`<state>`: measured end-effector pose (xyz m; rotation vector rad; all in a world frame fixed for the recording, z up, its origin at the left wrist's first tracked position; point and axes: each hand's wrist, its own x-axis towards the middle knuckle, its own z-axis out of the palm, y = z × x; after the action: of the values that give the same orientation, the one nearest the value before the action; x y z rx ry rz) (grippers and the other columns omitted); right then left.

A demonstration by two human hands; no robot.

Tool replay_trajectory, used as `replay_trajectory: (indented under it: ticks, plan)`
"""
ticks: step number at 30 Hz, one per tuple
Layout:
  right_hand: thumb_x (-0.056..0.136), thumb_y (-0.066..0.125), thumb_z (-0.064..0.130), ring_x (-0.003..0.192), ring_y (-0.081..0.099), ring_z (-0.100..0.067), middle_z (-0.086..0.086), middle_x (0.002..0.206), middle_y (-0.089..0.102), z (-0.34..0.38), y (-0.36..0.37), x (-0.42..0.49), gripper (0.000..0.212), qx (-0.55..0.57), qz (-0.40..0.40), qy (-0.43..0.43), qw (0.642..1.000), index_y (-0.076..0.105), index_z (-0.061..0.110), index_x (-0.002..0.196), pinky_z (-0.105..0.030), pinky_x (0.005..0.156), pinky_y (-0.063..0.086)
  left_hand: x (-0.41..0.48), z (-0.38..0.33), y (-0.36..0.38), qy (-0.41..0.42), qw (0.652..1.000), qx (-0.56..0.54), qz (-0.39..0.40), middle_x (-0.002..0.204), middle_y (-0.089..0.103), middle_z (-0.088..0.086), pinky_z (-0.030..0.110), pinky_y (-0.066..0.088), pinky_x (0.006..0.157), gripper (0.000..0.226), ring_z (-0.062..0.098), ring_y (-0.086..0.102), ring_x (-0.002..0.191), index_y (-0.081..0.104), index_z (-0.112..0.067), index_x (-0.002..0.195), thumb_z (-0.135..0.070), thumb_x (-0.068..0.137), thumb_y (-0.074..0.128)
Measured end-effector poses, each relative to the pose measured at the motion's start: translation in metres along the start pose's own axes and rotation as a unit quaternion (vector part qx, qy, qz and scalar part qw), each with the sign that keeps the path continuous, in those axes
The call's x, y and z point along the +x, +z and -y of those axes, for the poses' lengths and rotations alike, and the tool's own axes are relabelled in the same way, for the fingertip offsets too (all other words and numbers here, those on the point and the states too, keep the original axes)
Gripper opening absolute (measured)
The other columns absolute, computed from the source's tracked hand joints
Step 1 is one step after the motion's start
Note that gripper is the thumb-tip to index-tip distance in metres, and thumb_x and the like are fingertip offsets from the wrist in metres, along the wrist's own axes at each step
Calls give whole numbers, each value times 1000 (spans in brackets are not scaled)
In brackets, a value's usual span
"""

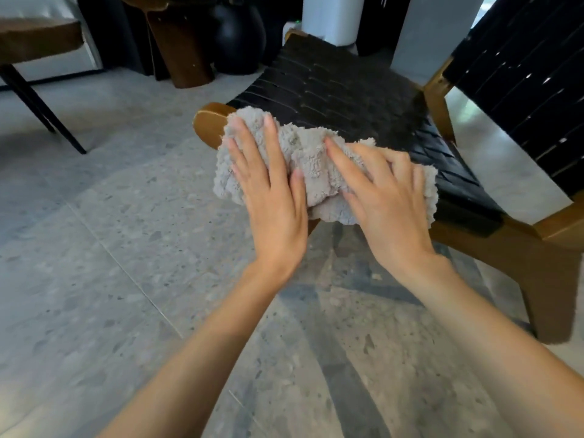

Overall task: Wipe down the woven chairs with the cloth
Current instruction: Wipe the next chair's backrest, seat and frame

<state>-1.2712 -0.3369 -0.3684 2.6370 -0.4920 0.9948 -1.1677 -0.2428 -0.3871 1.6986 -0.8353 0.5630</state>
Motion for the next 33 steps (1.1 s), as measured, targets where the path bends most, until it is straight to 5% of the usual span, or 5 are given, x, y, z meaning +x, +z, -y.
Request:
replay_trajectory:
  ticks: [13,18,23,28,33]
  plan:
    - [83,69,2,97,54,-30,-3,121,63,-124,-25,-95,56,65,-19,79,995,55,17,136,-34,76,44,-80,-75,94,105,984,112,89,155,4,13,39,-3,117,61,38,-5,142,23,-17,148,-15,95,53]
    - [84,69,2,104,50,-26,-7,119,61,-166,-27,-139,46,127,-48,169,976,62,16,127,-42,76,52,-110,-105,132,106,989,63,77,143,18,8,25,0,117,57,30,11,138,42,-20,141,-18,89,65]
    - [84,64,5,96,43,-21,-10,104,57,-188,-32,-181,39,130,-144,217,957,67,18,120,-31,77,44,-150,-143,172,-89,994,-61,3,118,34,11,9,25,97,56,11,25,107,52,-14,125,-11,75,77]
    - [80,60,-3,100,47,-22,-6,108,59,-209,-28,-188,44,163,-171,336,911,68,19,117,-21,89,39,-166,-171,204,-291,929,-228,1,116,32,7,22,42,95,52,12,37,107,34,-8,111,-7,78,75]
    - [81,56,-9,116,57,-6,1,122,64,-209,-18,-187,46,260,-202,365,871,68,14,118,-12,99,39,-169,-179,218,-397,871,-290,4,107,41,-2,5,46,76,54,1,53,92,26,-13,109,-11,81,72]
